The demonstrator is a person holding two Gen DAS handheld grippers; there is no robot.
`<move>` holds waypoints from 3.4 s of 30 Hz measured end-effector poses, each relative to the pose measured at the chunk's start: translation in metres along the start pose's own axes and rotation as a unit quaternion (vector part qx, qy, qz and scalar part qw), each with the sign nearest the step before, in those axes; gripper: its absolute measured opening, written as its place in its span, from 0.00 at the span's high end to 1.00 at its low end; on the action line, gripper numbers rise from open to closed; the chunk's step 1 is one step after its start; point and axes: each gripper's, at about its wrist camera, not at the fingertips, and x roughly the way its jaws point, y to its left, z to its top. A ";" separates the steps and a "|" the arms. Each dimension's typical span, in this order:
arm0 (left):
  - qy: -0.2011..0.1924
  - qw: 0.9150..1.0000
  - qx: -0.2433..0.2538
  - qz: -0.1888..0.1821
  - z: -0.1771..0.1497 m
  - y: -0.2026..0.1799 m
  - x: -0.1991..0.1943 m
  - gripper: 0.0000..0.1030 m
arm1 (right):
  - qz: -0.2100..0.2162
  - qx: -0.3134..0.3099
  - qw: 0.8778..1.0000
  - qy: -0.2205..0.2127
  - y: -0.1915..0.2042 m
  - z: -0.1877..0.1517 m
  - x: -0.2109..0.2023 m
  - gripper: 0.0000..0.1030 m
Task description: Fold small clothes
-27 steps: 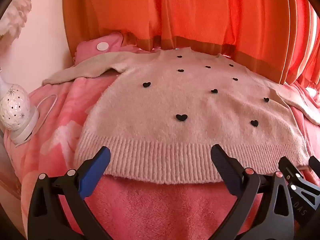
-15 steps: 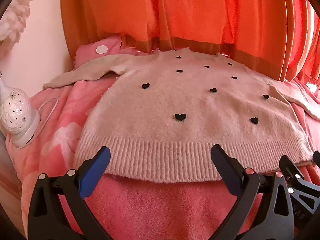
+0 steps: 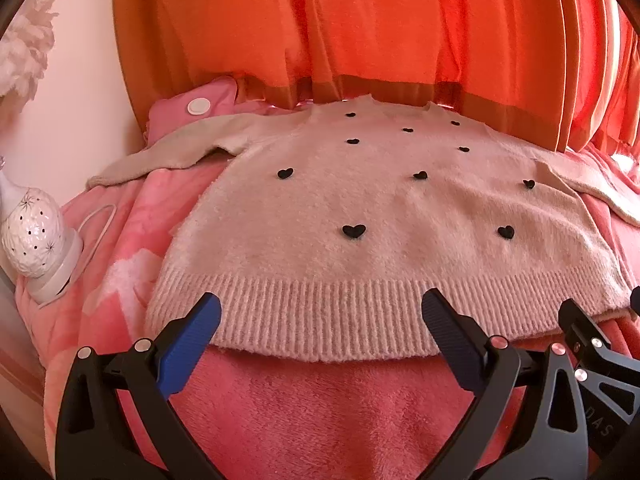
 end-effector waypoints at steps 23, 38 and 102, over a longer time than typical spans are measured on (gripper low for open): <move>-0.003 1.000 0.008 0.003 -0.003 -0.006 -0.001 0.05 | 0.003 -0.001 1.000 -0.002 0.003 0.000 0.000 0.05; -0.003 1.000 0.008 0.003 -0.004 -0.007 -0.001 0.05 | 0.003 -0.001 1.000 -0.002 0.003 0.000 -0.001 0.05; -0.016 0.987 -0.090 -0.131 0.131 -0.038 0.077 0.06 | -0.027 0.437 0.896 0.074 -0.400 0.096 0.203 0.41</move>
